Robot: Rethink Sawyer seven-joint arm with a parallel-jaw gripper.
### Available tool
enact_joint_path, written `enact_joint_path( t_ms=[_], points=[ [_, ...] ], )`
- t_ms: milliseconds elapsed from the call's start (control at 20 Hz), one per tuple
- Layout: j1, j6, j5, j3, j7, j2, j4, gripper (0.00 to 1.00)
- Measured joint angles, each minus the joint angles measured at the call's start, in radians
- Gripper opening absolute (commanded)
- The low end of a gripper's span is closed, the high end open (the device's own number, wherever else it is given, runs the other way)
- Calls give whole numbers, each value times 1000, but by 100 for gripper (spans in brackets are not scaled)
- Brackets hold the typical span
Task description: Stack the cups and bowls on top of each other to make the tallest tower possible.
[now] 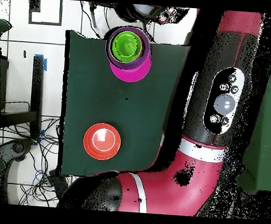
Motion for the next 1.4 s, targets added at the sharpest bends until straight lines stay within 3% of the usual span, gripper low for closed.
enact_joint_path(
  t_ms=[900,1400],
  points=[
    [0,-162,11,-24,0,8,32,0],
    [1,-201,15,-38,0,8,64,0]
  ],
)
